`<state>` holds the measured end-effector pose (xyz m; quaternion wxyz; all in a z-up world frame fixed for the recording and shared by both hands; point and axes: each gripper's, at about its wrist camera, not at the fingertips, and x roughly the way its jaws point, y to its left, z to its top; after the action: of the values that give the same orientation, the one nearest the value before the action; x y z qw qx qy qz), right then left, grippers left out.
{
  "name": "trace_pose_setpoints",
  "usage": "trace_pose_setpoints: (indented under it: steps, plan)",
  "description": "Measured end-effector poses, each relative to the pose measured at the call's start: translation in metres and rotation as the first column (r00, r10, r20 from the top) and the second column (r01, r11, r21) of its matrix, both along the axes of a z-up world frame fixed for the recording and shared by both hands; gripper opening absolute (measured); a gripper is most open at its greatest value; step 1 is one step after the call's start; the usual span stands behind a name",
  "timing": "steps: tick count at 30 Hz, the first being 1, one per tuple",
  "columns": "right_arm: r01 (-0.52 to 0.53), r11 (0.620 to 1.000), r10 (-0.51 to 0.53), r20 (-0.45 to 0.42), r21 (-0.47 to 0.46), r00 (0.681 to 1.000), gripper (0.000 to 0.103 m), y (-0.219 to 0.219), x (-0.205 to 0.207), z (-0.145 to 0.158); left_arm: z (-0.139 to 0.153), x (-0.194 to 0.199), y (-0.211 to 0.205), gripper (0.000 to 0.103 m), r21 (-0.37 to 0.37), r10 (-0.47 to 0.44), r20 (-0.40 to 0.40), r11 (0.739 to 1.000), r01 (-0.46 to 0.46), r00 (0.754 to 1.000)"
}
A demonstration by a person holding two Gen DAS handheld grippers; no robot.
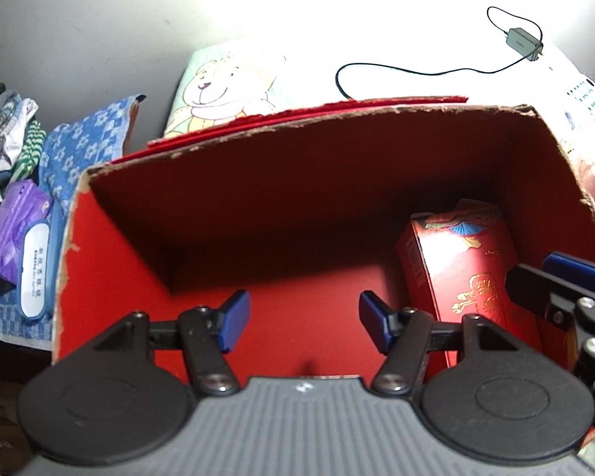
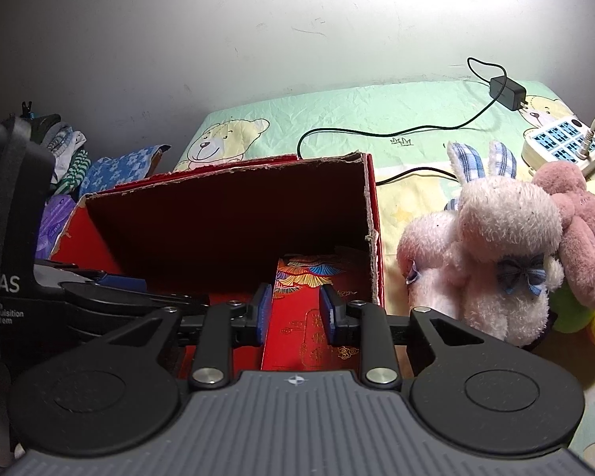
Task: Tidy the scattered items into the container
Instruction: 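Withdraw the open right gripper up out of the cardboard box, then reach the right gripper to the beige strap with red ribbon and close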
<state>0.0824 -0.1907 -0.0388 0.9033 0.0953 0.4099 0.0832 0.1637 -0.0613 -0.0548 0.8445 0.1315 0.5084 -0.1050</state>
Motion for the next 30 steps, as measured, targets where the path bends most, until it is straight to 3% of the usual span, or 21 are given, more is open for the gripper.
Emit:
trace_pose_setpoints:
  steps: [7,19,30]
  plan:
    - [0.005,1.0,-0.005,-0.008,0.019,1.0,0.03,-0.002,-0.011,0.003,0.01,-0.015,0.009,0.065,0.0,0.018,0.029,1.0,-0.018,0.999]
    - [-0.016,0.998,0.013,0.05,0.057,0.999,0.032,-0.008,-0.043,0.016,0.038,-0.059,0.013,0.066,0.023,0.052,0.118,0.998,-0.055,0.992]
    - [-0.06,0.994,0.052,0.09,0.09,0.995,0.033,-0.022,-0.072,0.026,0.055,-0.097,0.019,0.067,0.015,0.113,0.137,0.993,-0.116,0.984]
